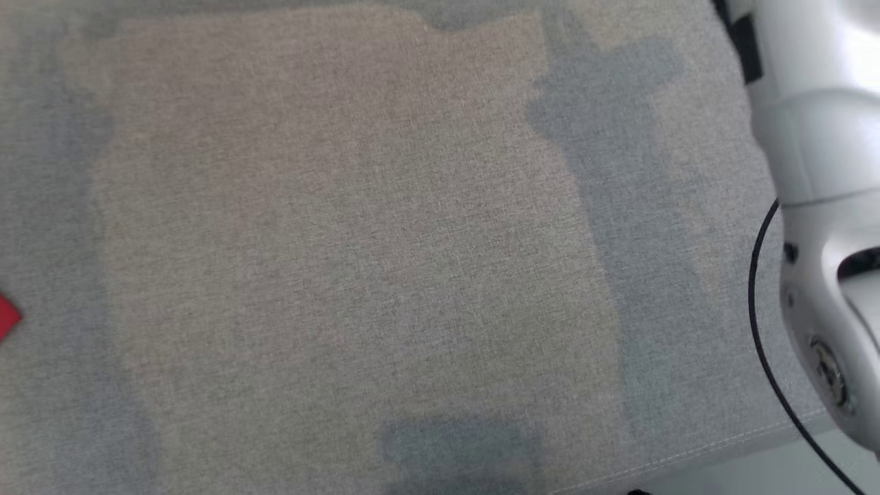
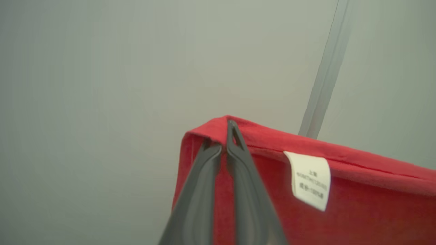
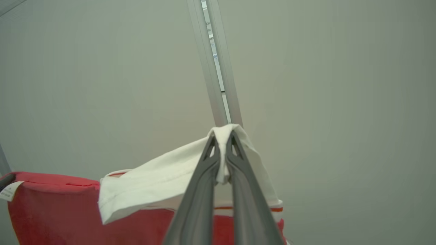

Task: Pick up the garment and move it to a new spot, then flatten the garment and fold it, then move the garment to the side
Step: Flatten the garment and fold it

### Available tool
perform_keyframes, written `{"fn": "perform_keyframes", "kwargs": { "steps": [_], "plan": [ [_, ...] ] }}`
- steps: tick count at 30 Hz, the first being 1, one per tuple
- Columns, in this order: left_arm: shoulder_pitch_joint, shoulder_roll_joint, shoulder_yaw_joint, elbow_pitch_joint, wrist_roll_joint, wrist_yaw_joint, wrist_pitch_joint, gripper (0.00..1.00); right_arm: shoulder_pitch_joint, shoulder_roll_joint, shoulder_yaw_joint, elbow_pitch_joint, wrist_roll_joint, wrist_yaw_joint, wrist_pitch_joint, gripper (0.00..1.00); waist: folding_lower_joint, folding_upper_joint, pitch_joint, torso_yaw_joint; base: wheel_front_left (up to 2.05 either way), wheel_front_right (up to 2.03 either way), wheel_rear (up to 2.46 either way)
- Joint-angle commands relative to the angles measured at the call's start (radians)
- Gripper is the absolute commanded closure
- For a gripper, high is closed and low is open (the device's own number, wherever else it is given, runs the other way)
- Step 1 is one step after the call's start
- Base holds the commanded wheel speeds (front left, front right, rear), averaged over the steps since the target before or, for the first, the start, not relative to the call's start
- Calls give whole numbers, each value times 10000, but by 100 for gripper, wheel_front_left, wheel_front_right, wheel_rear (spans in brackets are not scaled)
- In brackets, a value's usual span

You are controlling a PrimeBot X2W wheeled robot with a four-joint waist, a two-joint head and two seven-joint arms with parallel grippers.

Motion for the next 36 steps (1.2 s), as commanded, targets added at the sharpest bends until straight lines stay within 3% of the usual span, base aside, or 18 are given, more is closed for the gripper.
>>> {"fn": "perform_keyframes", "kwargs": {
  "steps": [1,8,18,28,32,36],
  "plan": [
    [292,16,43,128,-124,-49,-122,100,278,-38,142,-104,94,1,-81,100,-1,38,343,-175,0,0,0],
    [826,-59,-279,254,-612,-215,-481,100,1734,-39,898,-991,558,1,-187,100,-1,38,389,-66,0,0,0],
    [1775,-138,-1412,-896,-2018,-212,-470,100,4211,-537,810,-3119,856,1,7,100,-1,38,-233,265,0,0,0],
    [5118,224,-1892,-3002,-3512,-208,-752,100,8205,-959,123,-5475,397,1,575,100,-1,38,-1264,681,0,0,0],
    [7151,133,-1656,-4241,-3674,-187,-842,100,10165,-713,-708,-6512,82,1,789,100,-1,38,-1691,878,0,0,0],
    [9282,-226,-1237,-5664,-3271,125,-859,100,11787,-381,-1491,-7400,-249,1,945,100,-1,38,-2052,990,0,0,0]
  ]
}}
